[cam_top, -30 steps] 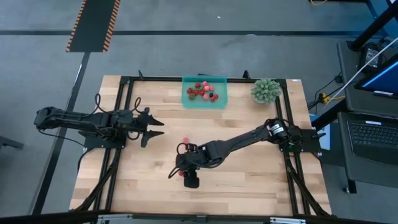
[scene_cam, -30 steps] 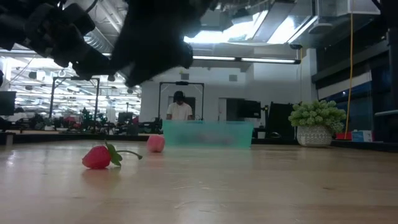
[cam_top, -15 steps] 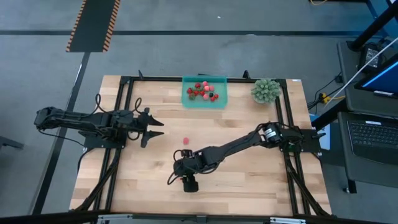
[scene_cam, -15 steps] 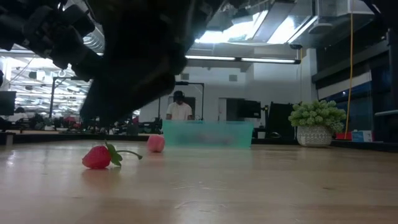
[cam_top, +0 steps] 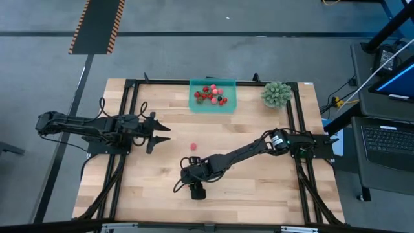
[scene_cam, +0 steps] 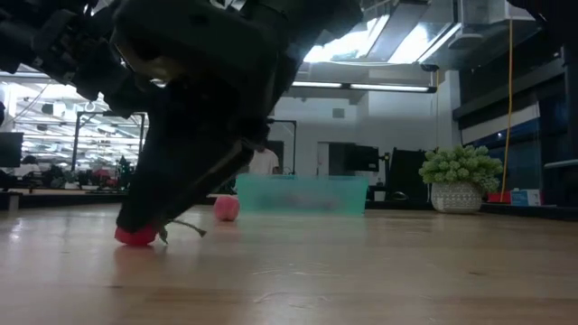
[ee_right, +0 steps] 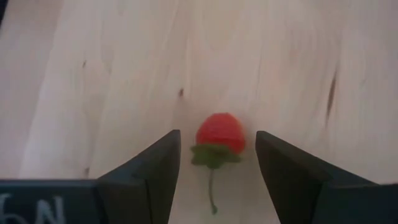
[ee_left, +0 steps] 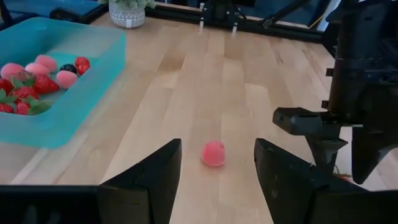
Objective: Pick and placing Produce into tupperware
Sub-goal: Put the strawberry into the blue basket
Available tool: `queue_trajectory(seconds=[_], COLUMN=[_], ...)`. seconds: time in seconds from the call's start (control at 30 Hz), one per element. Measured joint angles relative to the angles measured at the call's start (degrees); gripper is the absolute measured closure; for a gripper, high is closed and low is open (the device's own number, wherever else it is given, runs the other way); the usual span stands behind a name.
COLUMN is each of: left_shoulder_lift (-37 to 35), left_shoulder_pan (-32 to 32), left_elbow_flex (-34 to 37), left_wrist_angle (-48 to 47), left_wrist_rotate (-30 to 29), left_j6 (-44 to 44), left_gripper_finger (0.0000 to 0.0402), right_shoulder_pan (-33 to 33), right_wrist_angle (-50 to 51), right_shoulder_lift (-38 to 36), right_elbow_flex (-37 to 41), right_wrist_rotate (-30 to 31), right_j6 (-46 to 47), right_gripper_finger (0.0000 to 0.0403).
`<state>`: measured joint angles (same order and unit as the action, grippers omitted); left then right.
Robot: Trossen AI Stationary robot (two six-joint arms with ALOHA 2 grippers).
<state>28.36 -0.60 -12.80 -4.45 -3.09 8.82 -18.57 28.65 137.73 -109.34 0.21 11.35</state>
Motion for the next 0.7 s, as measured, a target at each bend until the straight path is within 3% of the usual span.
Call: queue_trajectory(seconds=[0.47,0.7], left_shoulder_lift=[0.0,0.0], left_shoulder_pan=[0.0,0.0], left_elbow_flex=[0.0,0.0], left_wrist_angle=[-0.4,-0.5], left_wrist_rotate=[0.0,0.0], left_j6=[0.0,0.0], left_gripper_finger=[0.0206,0.0206], right_shoulder_pan=[0.0,0.1], right_wrist_angle=[-2.8,-2.4], right_shoulder_lift=[1.8,1.8], right_elbow_flex=[-0.1,-0.1], right_wrist_rotate=[1.1,1.4], right_j6=[0.1,1.9], right_gripper_finger=[0.0196,0.0258])
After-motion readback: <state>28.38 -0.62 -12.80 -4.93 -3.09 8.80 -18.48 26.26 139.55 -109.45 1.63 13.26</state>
